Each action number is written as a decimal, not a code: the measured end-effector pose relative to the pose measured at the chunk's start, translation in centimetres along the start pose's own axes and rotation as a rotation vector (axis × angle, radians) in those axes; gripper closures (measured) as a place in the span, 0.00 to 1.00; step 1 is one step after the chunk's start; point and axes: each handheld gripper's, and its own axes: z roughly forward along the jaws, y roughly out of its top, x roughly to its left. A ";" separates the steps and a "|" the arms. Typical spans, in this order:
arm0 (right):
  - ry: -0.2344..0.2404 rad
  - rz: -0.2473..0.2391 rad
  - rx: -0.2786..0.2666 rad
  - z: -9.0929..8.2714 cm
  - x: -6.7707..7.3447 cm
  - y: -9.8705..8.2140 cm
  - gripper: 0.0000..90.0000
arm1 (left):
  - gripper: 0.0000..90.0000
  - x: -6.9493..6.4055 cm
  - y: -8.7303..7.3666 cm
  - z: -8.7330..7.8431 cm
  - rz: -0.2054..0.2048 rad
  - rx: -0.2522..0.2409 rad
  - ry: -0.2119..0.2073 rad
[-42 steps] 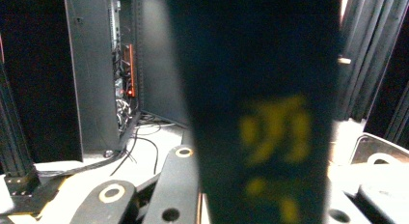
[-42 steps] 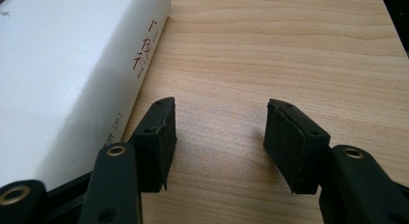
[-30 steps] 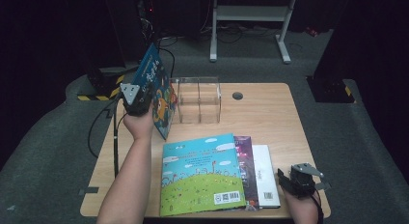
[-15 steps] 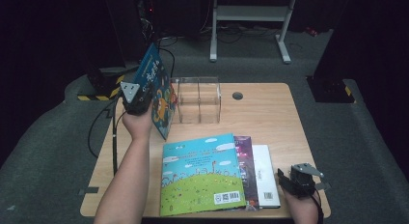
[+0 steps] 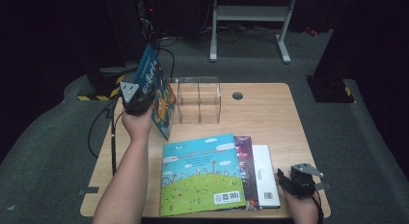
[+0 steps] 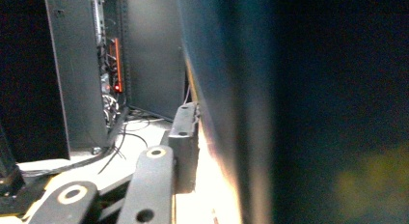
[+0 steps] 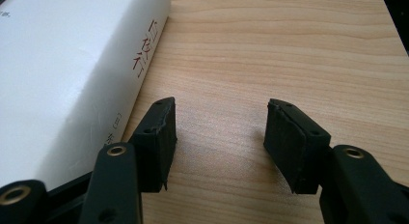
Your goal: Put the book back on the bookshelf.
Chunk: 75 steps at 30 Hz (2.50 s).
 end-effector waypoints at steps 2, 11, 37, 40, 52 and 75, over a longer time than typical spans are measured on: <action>0.000 0.000 0.000 0.0 0.0 0.0 0.50 | 0.65 0.0 0.0 -0.1 0.003 0.005 0.001; 0.002 0.000 0.001 0.0 0.0 0.0 0.49 | 0.51 0.0 0.3 -0.5 -0.026 0.012 -0.037; 0.008 0.000 0.002 0.1 0.0 0.0 0.48 | 0.26 0.0 0.8 -3.0 0.029 0.112 -0.055; 0.010 0.006 0.005 0.0 0.0 0.0 0.48 | 0.25 0.1 0.4 -3.4 0.008 0.119 -0.061; 0.013 0.002 0.006 0.0 0.0 0.0 0.47 | 0.21 0.3 -2.3 -5.8 0.035 0.196 -0.061; 0.014 0.001 0.006 0.0 0.0 0.0 0.46 | 0.19 -0.5 -10.2 -10.5 0.020 0.401 -0.139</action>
